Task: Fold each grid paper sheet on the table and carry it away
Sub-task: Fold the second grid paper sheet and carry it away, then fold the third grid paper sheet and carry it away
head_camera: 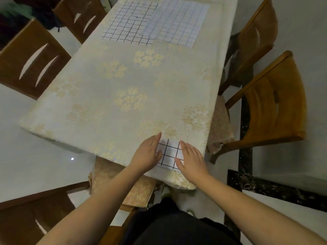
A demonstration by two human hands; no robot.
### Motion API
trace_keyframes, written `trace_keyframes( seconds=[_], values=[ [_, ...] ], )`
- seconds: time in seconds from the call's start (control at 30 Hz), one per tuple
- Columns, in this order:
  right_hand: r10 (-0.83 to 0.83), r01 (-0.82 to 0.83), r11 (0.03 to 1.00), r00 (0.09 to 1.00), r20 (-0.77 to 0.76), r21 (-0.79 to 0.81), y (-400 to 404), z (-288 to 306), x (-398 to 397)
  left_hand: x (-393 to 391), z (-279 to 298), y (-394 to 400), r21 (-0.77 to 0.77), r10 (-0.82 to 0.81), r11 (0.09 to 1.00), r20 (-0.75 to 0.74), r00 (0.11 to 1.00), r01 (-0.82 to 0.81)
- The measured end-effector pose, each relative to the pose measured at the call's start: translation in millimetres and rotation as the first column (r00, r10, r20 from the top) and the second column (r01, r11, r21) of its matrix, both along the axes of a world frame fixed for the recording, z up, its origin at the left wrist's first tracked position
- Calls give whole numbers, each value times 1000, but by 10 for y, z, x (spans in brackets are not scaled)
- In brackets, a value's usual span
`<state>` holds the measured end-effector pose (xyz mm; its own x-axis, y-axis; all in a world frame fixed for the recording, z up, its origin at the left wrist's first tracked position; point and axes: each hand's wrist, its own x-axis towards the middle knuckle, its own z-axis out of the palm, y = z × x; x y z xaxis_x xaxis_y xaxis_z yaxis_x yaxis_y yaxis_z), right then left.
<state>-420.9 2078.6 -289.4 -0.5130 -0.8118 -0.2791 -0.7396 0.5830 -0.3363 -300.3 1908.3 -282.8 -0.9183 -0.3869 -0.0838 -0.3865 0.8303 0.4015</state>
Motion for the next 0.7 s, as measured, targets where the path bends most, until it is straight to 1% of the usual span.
trace_keyframes(
  seconds=[0.07,0.13,0.2,0.27,0.33,0.4,0.53,0.7],
  values=[
    [4,-4,1000,999,44,-9,50,103,75,125,26,140,-42,21,999,51,998,-19],
    [37,-37,999,998,55,-14,131,199,161,255,62,288,-122,29,992,98,995,-17],
    [90,-89,996,995,44,-26,231,288,238,386,148,446,-176,57,984,139,989,-32],
    [159,-158,987,987,13,-37,349,359,313,525,246,601,-203,91,978,171,981,-55],
    [194,-194,978,981,-9,-69,448,415,400,675,347,752,-235,135,968,196,971,-87],
    [221,-223,970,975,-25,-95,513,470,488,827,437,905,-244,186,961,205,961,-134],
    [289,-290,946,957,-32,-142,617,538,713,1171,565,1180,-279,290,931,176,941,-234],
    [394,-394,906,919,-31,-158,661,656,1132,1584,714,1447,-306,386,897,185,904,-320]
  ],
)
